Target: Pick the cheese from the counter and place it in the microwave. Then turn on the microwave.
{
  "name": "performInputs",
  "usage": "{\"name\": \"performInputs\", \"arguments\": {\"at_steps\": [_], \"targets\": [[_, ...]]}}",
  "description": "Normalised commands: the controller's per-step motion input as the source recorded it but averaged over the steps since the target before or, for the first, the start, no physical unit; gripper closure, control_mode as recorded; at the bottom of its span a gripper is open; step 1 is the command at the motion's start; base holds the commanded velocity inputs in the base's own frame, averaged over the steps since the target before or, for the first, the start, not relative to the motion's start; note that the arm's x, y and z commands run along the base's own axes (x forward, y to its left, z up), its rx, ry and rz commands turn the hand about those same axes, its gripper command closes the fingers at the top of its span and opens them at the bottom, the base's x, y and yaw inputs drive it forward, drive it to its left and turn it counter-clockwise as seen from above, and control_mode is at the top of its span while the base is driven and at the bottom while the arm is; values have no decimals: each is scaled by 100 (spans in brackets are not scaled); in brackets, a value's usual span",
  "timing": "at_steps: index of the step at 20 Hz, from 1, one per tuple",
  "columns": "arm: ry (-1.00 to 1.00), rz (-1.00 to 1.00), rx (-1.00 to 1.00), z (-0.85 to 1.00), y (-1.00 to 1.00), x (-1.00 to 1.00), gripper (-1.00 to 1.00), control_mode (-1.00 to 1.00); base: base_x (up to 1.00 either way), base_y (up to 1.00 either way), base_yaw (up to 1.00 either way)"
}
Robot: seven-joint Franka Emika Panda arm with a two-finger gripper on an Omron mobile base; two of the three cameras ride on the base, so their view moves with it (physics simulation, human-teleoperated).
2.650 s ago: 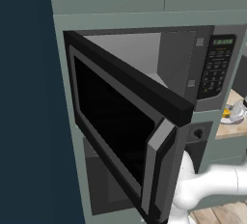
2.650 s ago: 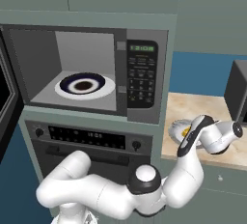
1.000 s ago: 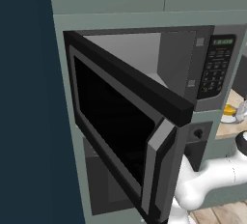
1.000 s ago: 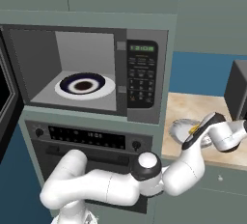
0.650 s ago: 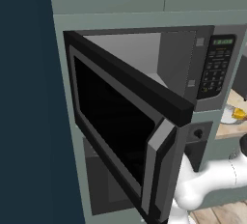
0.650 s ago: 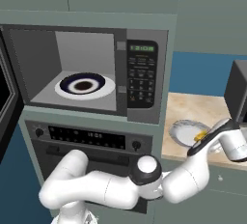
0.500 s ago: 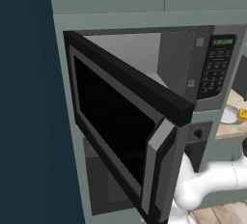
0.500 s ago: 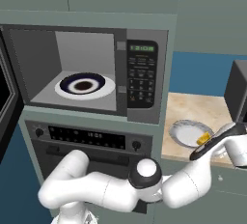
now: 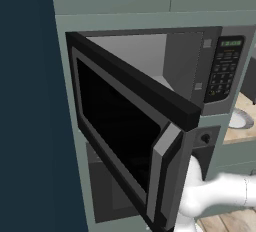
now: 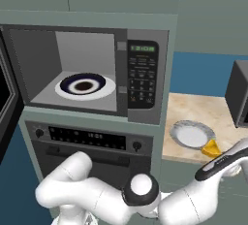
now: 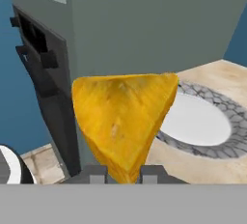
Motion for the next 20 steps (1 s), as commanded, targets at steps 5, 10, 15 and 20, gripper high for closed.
{"name": "performInputs", "arguments": {"at_steps": [5, 10, 15, 20], "targets": [[-7, 0, 0, 30, 60, -100, 100, -100, 0, 0, 0], [-6, 0, 0, 33, 77, -100, 100, -100, 0, 0, 0], [-4, 0, -1, 34, 91, -89, 100, -100, 0, 0, 0], [0, 0, -4, 29, 100, -58, 100, -100, 0, 0, 0]]}}
